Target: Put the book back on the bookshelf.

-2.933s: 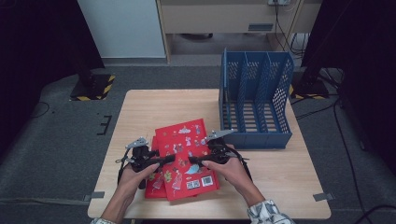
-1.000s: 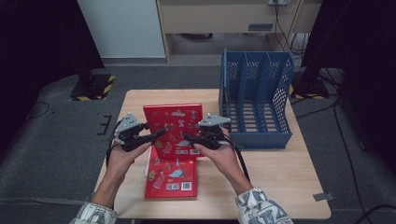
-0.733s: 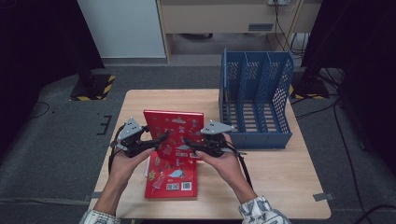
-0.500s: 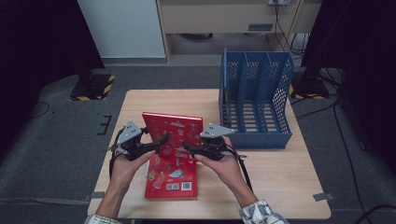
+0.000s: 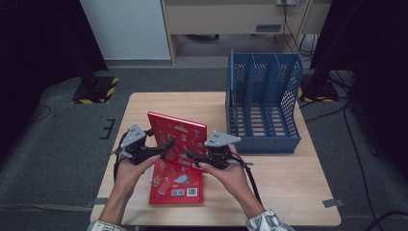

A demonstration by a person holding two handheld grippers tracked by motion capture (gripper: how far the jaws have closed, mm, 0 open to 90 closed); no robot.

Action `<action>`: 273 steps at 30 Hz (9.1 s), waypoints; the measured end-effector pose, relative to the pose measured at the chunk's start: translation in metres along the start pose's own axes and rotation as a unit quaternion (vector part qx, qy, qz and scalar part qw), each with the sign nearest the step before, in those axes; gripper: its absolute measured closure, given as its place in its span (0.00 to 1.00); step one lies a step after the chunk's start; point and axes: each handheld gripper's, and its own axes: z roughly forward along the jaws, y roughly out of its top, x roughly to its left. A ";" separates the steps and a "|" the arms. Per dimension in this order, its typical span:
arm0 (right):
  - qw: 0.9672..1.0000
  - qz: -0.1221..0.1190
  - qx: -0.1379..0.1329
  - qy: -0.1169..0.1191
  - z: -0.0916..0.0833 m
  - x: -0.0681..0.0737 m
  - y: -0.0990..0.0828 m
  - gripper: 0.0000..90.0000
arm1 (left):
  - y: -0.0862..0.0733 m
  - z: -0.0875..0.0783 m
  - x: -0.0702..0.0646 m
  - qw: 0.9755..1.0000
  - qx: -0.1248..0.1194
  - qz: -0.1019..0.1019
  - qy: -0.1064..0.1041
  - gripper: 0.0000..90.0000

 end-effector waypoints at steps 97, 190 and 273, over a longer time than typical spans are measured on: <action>0.996 0.024 -0.082 -0.036 -0.045 -0.018 0.026 0.89 | -0.086 -0.040 0.071 0.963 0.167 -0.037 0.208 0.04; 0.956 0.060 -0.098 -0.268 -0.193 -0.094 0.066 0.89 | -0.097 -0.033 0.074 0.954 0.208 -0.040 0.210 0.04; 0.919 0.094 -0.081 -0.375 -0.103 -0.210 0.067 0.89 | -0.098 -0.029 0.069 0.956 0.208 -0.029 0.205 0.04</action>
